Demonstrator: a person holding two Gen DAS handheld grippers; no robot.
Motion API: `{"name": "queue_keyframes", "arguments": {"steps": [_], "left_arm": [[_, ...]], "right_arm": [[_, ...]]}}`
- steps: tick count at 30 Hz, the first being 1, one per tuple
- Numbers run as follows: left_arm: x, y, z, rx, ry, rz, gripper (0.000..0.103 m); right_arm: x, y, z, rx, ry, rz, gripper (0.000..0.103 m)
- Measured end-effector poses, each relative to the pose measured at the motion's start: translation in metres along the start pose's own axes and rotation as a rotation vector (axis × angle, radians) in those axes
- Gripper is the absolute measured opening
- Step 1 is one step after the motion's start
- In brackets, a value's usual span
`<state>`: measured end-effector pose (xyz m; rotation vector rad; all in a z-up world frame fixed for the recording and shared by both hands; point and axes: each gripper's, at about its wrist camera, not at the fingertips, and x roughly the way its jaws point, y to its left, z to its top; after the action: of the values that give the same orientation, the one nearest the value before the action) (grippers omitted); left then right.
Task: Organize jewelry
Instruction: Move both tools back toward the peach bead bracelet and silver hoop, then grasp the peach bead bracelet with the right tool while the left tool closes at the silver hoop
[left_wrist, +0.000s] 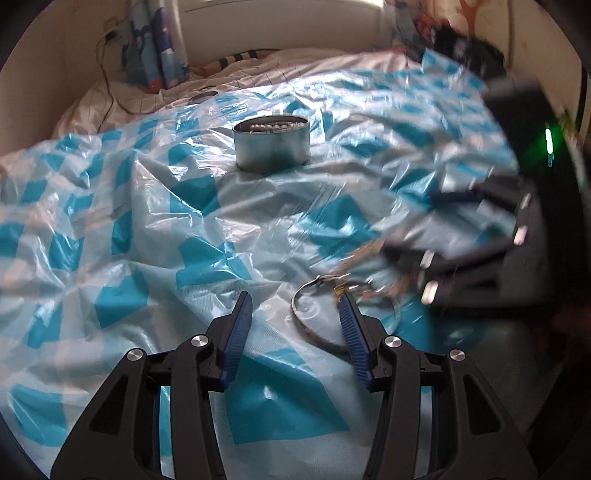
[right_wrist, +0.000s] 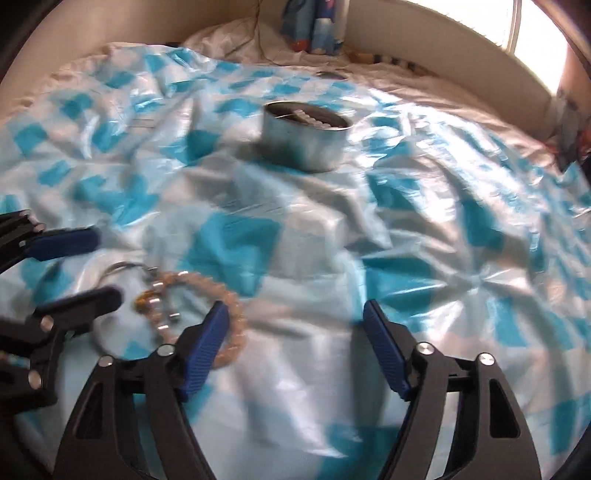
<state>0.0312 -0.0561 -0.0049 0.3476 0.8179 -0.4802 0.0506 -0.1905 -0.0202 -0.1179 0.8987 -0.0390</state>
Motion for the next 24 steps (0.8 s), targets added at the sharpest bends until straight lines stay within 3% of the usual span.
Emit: {"name": "queue_keyframes", "arguments": {"steps": [4, 6, 9, 11, 16, 20, 22, 24], "left_arm": [[0.016, -0.004, 0.010, 0.087, -0.015, 0.152, 0.048], [0.024, 0.009, 0.020, 0.045, -0.026, 0.199, 0.048], [0.026, 0.037, 0.029, -0.106, -0.037, 0.124, 0.048], [0.023, 0.047, 0.028, -0.166, -0.047, 0.079, 0.048], [0.021, 0.033, 0.027, -0.107, -0.068, 0.061, 0.048], [0.031, 0.022, 0.028, -0.068, -0.028, 0.049, 0.048], [0.035, 0.023, 0.027, -0.076, -0.001, 0.037, 0.048], [0.035, 0.025, 0.026, -0.087, 0.001, 0.022, 0.045]], "right_arm": [[0.000, -0.047, -0.001, 0.200, -0.001, -0.048, 0.073], [-0.006, -0.061, -0.002, 0.273, -0.026, 0.000, 0.073], [-0.016, -0.067, -0.005, 0.336, -0.075, 0.177, 0.074], [-0.013, -0.059, -0.001, 0.306, -0.057, 0.217, 0.074], [-0.005, -0.037, 0.003, 0.217, -0.028, 0.187, 0.074], [-0.001, -0.041, 0.002, 0.241, -0.023, 0.197, 0.073], [0.003, -0.040, 0.000, 0.238, -0.012, 0.182, 0.066], [0.006, -0.037, 0.000, 0.216, 0.002, 0.156, 0.049]]}}
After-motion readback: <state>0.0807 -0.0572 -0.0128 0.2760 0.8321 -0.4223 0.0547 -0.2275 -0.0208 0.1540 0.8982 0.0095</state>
